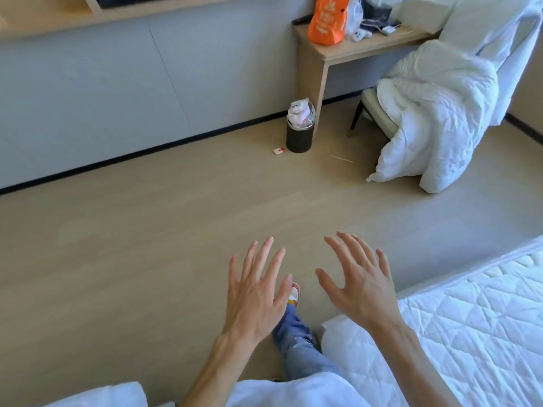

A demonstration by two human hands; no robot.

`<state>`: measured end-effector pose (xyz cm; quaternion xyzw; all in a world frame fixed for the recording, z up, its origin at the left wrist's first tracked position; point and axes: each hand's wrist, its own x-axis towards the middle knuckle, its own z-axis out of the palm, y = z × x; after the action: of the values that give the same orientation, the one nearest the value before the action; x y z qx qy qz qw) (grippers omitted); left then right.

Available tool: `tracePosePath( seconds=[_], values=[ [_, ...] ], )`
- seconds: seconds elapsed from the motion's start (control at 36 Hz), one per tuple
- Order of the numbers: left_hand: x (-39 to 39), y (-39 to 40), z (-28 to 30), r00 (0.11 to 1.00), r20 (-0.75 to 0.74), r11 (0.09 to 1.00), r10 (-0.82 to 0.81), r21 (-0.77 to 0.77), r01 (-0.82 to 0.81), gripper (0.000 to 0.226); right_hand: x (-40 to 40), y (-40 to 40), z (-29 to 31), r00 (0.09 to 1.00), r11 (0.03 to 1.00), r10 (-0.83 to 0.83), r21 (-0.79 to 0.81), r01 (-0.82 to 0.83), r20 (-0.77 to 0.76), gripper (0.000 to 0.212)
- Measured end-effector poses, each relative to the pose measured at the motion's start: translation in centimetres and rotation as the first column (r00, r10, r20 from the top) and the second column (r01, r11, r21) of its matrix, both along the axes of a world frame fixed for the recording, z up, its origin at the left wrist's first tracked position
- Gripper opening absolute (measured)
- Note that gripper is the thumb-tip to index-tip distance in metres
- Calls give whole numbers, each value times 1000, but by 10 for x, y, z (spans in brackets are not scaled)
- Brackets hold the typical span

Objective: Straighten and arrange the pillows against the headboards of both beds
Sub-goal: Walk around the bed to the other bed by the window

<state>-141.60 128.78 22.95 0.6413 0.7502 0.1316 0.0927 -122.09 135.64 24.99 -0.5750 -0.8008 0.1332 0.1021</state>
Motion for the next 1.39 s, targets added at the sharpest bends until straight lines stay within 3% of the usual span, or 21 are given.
tracePosePath(
  seconds=[0.31, 0.61, 1.11, 1.25, 1.39],
  values=[
    [1, 245, 15, 977, -37, 977, -211, 20, 212, 54, 4, 193, 4, 975, 977, -209, 24, 212, -68, 60],
    [55, 450, 32, 894, -42, 892, -446, 64, 448, 51, 55, 342, 17, 904, 904, -424, 37, 426, -51, 60],
    [202, 770, 23, 650, -17, 647, -760, 76, 758, 50, 170, 585, 12, 685, 686, -727, -12, 728, -41, 57],
    [257, 835, 26, 532, -19, 530, -847, 59, 846, 50, 212, 631, 14, 569, 569, -819, 20, 822, -70, 55],
    [324, 889, 22, 470, 29, 470, -882, 58, 881, 49, 265, 672, 12, 489, 485, -868, 60, 872, -88, 53]
  ],
)
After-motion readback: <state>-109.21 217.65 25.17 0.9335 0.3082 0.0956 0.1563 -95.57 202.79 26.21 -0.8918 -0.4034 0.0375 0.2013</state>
